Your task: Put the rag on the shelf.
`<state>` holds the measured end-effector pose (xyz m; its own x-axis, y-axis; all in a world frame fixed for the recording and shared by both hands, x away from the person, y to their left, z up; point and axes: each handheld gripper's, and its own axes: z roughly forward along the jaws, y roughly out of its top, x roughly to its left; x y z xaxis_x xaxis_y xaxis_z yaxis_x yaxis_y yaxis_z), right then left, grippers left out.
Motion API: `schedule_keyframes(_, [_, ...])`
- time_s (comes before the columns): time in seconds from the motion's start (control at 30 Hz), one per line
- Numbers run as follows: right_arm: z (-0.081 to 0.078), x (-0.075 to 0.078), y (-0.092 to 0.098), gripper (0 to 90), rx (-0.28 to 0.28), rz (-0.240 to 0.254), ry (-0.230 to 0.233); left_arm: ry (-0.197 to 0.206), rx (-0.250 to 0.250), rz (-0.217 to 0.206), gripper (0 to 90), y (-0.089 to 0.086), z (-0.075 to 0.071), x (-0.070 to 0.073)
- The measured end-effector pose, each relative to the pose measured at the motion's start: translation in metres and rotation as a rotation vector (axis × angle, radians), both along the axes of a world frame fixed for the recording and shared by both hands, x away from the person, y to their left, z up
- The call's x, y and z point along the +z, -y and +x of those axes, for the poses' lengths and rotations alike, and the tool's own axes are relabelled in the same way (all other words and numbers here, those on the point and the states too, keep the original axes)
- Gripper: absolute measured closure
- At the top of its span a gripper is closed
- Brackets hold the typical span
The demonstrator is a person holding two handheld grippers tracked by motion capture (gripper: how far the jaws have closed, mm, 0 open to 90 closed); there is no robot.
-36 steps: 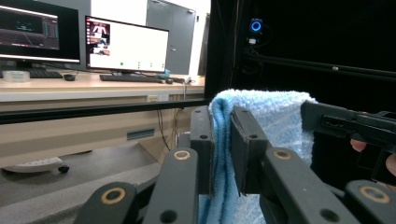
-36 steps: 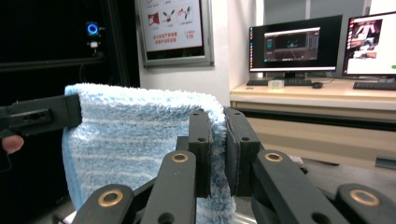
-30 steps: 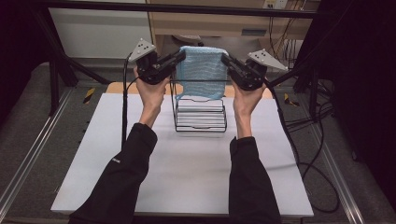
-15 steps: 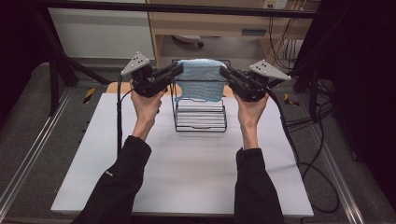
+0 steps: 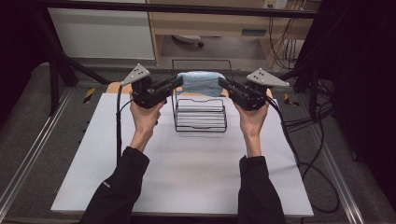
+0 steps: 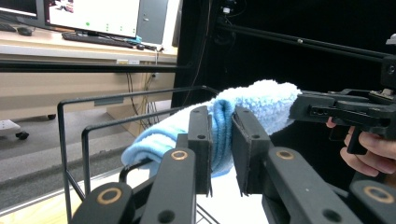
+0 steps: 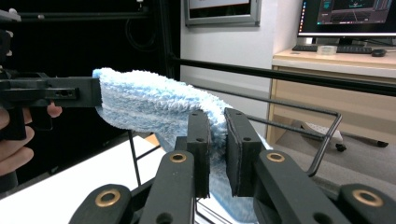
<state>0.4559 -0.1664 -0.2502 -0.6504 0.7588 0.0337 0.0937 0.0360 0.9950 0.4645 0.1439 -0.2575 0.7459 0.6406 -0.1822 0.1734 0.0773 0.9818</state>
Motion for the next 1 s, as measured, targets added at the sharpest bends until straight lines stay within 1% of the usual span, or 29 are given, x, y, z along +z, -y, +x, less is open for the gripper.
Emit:
schedule_keyframes(0.13, [-0.001,-0.002,0.0,81.5,0.007,-0.006,-0.005,-0.012,-0.003,0.008,76.6,-0.002,-0.002,0.001])
schedule_keyframes(0.2, [-0.001,-0.004,0.001,81.6,0.011,-0.008,-0.011,-0.021,-0.004,0.009,74.0,-0.003,-0.004,0.006])
schedule_keyframes(0.3, [-0.001,-0.005,0.001,81.6,0.014,-0.004,-0.011,-0.017,0.005,0.008,69.5,-0.005,-0.007,0.016])
schedule_keyframes(0.33, [-0.001,-0.006,0.001,81.6,0.014,-0.004,-0.01,-0.012,0.01,0.003,68.9,-0.006,-0.008,0.02])
schedule_keyframes(0.4, [-0.001,-0.007,0.001,81.6,0.013,-0.011,-0.013,0.004,0.014,-0.028,69.1,-0.01,-0.01,0.029])
schedule_keyframes(0.43, [-0.001,-0.007,0.002,81.5,0.017,-0.012,-0.013,0.011,0.026,-0.032,69.6,-0.012,-0.011,0.034])
schedule_keyframes(0.47, [-0.001,-0.008,0.002,81.5,0.015,-0.013,-0.011,0.015,0.042,-0.022,71.0,-0.012,-0.011,0.039])
schedule_keyframes(0.5, [-0.001,-0.008,0.002,81.5,0.018,-0.013,-0.009,0.009,0.055,-0.006,72.5,-0.011,-0.01,0.043])
schedule_keyframes(0.6, [-0.002,-0.01,0.002,81.5,0.022,-0.018,-0.004,-0.038,0.085,0.04,78.3,-0.007,-0.002,0.053])
schedule_keyframes(0.63, [-0.002,-0.01,0.001,81.5,0.022,-0.015,-0.005,-0.057,0.085,0.049,80.6,-0.005,0.001,0.054])
schedule_keyframes(0.7, [-0.002,-0.011,0.002,81.3,0.024,-0.023,-0.002,-0.085,0.077,0.068,83.5,0.0,0.006,0.056])
schedule_keyframes(0.77, [-0.002,-0.012,0.002,81.2,0.028,-0.027,-0.002,-0.122,0.057,0.084,86.4,0.005,0.011,0.055])
schedule_keyframes(0.8, [-0.003,-0.013,0.002,81.2,0.028,-0.03,-0.004,-0.133,0.045,0.094,87.7,0.008,0.012,0.053])
schedule_keyframes(0.87, [-0.003,-0.013,0.002,81.0,0.028,-0.034,-0.004,-0.139,0.029,0.125,88.8,0.013,0.012,0.049])
schedule_keyframes(1.0, [-0.003,-0.013,0.002,80.5,0.031,-0.041,-0.003,-0.15,0.004,0.155,89.3,0.017,0.01,0.041])
